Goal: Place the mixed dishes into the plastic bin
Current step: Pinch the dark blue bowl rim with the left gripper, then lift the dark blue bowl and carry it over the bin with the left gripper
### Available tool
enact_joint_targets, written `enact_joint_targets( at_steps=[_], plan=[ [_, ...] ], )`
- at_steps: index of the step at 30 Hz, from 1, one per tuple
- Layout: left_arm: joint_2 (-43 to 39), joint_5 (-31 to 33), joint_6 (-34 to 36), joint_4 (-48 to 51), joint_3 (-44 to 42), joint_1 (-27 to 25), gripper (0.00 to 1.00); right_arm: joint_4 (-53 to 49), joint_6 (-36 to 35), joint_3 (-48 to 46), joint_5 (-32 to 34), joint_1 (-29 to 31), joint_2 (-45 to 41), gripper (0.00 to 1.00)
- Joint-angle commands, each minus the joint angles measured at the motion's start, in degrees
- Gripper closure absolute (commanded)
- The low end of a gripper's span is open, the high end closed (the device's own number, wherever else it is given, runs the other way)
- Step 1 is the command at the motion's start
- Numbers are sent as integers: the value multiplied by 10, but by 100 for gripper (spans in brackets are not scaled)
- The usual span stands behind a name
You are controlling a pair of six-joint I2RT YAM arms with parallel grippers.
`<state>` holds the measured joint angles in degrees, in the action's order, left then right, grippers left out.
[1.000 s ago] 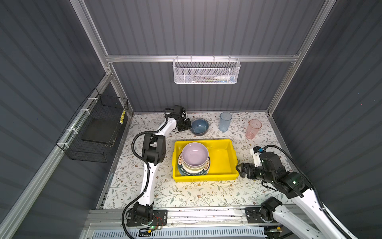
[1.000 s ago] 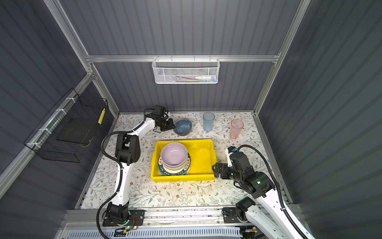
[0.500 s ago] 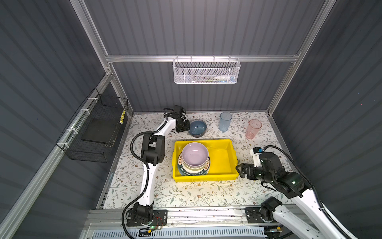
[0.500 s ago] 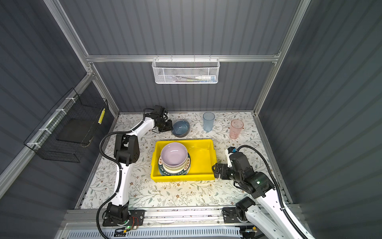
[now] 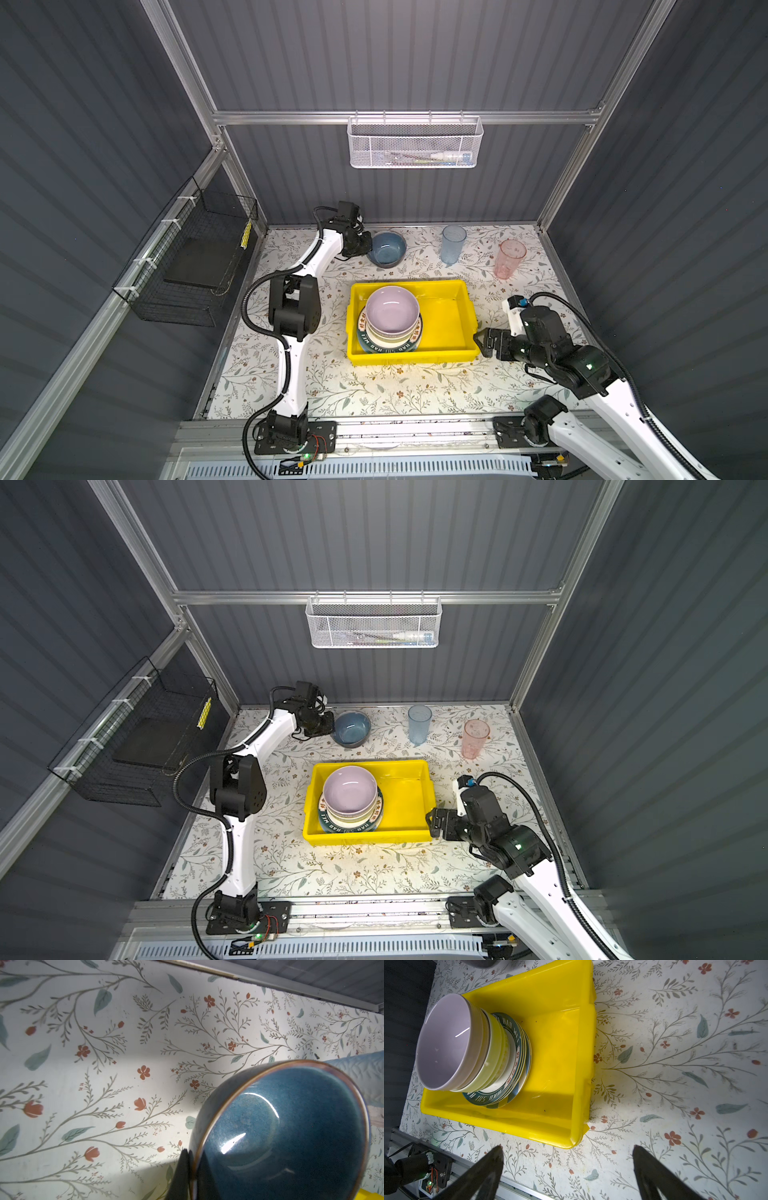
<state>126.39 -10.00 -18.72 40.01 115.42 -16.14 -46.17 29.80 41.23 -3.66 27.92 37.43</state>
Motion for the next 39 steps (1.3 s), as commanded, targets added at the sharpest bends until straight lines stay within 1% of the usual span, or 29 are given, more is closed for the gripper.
enact_joint_targets(
  at_steps=[1,7,13,19,23,29,31,36,39],
  plan=[
    [-47,-21,8,0,21,2,100,7,0,-5,-3,4,-3,3],
    [-67,-42,32,57,43,2,100,12,1,-7,-5,4,-2,3],
    [-113,-44,63,112,38,2,100,20,2,-11,-4,3,1,2],
    [-165,-42,78,138,16,2,100,28,5,-15,-7,3,4,1],
    [-185,-61,91,169,14,2,100,28,6,-17,-9,3,3,1],
    [-217,-85,109,220,-5,2,100,26,5,-19,-10,3,-5,1],
    [-230,-111,119,235,-14,2,100,25,4,-20,-8,3,-7,1],
    [-269,-121,139,264,-47,2,100,29,3,-22,-9,3,-7,1],
    [-293,-129,139,265,-76,1,100,34,3,-23,-8,3,-5,1]
  ],
)
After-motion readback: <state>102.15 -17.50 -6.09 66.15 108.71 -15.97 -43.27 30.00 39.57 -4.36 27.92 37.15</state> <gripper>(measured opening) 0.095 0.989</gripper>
